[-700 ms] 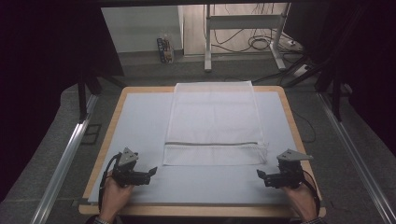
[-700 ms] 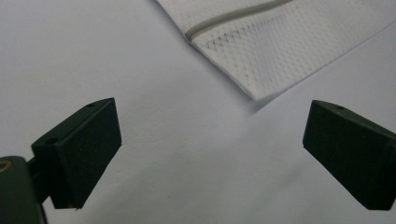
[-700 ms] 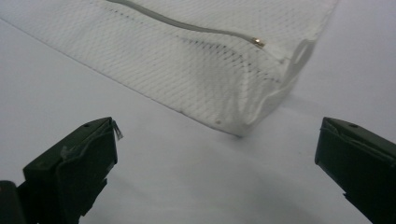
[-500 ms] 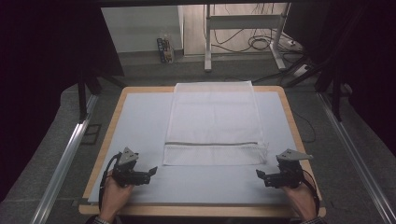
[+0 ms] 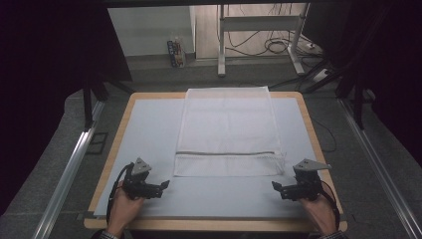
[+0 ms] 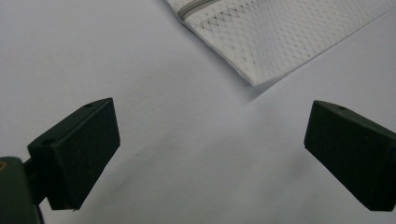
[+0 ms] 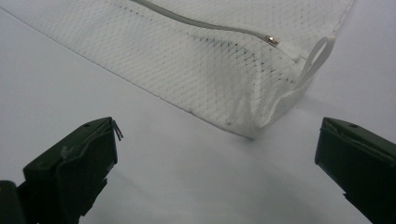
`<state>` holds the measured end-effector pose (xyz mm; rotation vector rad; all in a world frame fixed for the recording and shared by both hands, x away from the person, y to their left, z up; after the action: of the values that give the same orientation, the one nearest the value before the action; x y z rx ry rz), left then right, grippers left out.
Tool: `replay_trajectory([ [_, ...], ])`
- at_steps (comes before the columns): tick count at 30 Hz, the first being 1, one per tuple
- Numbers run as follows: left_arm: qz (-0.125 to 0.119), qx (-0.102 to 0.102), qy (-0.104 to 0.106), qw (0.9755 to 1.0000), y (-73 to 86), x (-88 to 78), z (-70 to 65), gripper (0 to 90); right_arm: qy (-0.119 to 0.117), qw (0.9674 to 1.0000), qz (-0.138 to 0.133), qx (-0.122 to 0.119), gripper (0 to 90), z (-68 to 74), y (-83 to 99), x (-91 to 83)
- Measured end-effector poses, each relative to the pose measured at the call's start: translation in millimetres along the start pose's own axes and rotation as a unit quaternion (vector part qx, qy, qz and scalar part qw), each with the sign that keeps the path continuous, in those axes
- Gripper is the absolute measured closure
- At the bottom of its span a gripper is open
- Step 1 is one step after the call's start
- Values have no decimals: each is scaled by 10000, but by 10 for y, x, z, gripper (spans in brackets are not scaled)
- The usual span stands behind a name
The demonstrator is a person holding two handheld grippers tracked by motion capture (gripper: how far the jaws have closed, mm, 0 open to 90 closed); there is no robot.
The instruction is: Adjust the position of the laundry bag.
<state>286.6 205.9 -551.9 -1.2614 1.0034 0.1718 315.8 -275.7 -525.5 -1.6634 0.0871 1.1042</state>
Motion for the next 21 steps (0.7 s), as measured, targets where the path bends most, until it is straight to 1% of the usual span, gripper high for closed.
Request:
replay_trajectory([
  [3,22,14,-38,10000,-3,3,-4,30,-36,10000,-33,-30,0,9,-7,4],
  [8,26,-13,-77,10000,-10,5,3,21,12,9999,-29,-124,0,26,-24,22],
  [11,-13,-29,-79,10000,-31,3,2,21,3,9999,-69,-98,0,24,-38,30],
  [17,-50,90,-130,9999,-88,3,-39,22,65,9998,-115,-136,0,-4,-74,34],
  [21,-88,105,-107,9998,-137,20,-54,27,97,9997,-181,-118,0,-15,-117,42],
])
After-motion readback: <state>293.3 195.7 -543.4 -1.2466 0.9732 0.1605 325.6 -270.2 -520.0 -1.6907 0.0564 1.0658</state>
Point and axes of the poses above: each handheld gripper's, and its own axes: x roughly forward along the jaws, y roughly out of its underside, z roughly to its left, the point moved 3 cm from there along x, roughly forward along the jaws, and after that the axes turned 2 degrees about z, right-handed, at the moved point
